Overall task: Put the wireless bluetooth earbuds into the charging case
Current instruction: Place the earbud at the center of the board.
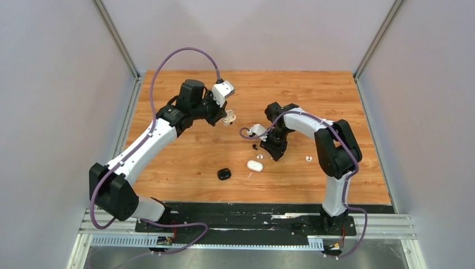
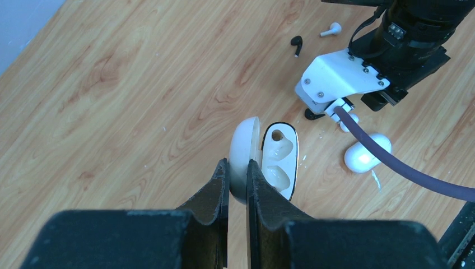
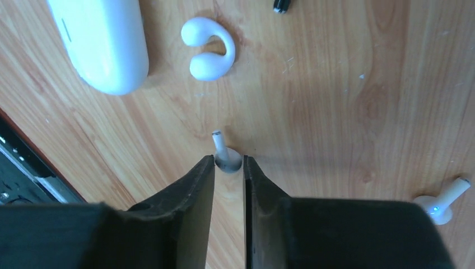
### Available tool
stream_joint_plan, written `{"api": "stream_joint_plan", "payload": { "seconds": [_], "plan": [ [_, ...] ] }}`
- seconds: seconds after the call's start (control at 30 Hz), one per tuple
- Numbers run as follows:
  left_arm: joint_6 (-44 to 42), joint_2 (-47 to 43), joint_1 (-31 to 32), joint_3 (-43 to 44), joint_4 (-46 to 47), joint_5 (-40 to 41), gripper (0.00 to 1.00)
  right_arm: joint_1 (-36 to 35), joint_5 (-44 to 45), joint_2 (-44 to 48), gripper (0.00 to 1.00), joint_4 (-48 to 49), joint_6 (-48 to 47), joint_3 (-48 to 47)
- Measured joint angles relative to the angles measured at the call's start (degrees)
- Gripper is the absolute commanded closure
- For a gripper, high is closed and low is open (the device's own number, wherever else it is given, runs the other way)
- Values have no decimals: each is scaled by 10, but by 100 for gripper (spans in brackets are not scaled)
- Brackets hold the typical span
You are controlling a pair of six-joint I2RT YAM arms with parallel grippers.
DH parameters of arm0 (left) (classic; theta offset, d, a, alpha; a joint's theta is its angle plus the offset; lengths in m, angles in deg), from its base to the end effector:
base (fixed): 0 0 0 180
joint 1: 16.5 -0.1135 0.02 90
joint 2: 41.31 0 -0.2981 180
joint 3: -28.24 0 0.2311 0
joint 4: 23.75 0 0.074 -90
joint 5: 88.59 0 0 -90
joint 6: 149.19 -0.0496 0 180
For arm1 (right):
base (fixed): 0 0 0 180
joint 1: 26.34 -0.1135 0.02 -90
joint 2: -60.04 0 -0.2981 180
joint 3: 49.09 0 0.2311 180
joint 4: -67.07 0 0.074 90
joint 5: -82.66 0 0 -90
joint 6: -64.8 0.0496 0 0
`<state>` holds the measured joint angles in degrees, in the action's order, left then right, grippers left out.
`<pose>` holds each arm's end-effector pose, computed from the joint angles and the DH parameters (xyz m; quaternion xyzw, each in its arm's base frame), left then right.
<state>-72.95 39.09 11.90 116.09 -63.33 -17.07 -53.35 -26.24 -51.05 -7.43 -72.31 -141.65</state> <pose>0.2581 -0.1574 0.3730 0.3832 0.7781 -0.2002 0.4557 0.2956 0.1687 0.1974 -0.5908 0.7895 0.1662 0.0030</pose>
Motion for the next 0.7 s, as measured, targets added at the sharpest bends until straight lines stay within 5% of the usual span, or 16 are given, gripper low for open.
{"api": "stream_joint_plan", "payload": {
  "seconds": [0.17, 0.4, 0.7],
  "plan": [
    [0, 0, 0, 0, -6, 0, 100, 0, 2, 0, 59, 15, 7, 0],
    [0, 0, 0, 0, -9, -1, 100, 45, -52, 52, 59, 27, -6, 34],
    [0, 0, -1, 0, -15, -5, 100, 90, -132, 198, 57, 123, -147, 172]
  ]
}}
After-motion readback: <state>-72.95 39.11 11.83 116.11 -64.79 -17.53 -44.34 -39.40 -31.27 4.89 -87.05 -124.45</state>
